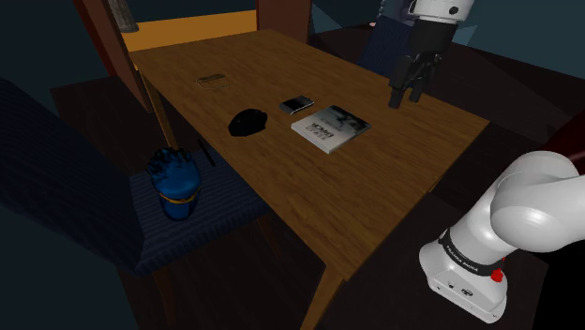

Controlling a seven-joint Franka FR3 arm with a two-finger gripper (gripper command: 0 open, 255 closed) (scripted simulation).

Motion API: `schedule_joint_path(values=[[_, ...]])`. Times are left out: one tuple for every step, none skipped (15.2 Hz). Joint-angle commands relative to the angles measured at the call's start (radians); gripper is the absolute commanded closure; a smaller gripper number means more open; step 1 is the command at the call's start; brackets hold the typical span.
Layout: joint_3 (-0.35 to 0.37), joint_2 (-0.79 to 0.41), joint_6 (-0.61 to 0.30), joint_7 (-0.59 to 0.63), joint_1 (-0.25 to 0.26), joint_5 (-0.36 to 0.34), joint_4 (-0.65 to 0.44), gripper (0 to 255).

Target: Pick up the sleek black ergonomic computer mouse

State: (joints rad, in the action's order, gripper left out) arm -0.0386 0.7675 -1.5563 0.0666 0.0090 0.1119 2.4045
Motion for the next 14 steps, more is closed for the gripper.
schedule_joint_path(values=[[0.000, 0.000, 0.000, 0.000, 0.000, 0.000, 0.000, 0], [0.027, -0.012, -0.018, 0.051, -0.001, 0.019, -0.001, 0], [0.055, -0.027, -0.037, 0.102, -0.003, 0.038, -0.005, 0], [0.082, -0.044, -0.056, 0.153, -0.005, 0.055, -0.010, 0], [0.109, -0.063, -0.076, 0.203, -0.008, 0.071, -0.017, 0], [0.136, -0.084, -0.096, 0.253, -0.011, 0.086, -0.026, 0], [0.162, -0.106, -0.116, 0.303, -0.015, 0.099, -0.037, 0], [0.188, -0.131, -0.136, 0.353, -0.019, 0.110, -0.050, 0], [0.213, -0.158, -0.155, 0.402, -0.024, 0.119, -0.065, 0], [0.237, -0.186, -0.175, 0.452, -0.029, 0.127, -0.082, 0], [0.262, -0.215, -0.194, 0.501, -0.035, 0.132, -0.100, 0], [0.285, -0.246, -0.213, 0.551, -0.041, 0.135, -0.120, 0], [0.308, -0.278, -0.230, 0.602, -0.048, 0.135, -0.142, 0], [0.331, -0.312, -0.248, 0.652, -0.055, 0.133, -0.165, 0]])
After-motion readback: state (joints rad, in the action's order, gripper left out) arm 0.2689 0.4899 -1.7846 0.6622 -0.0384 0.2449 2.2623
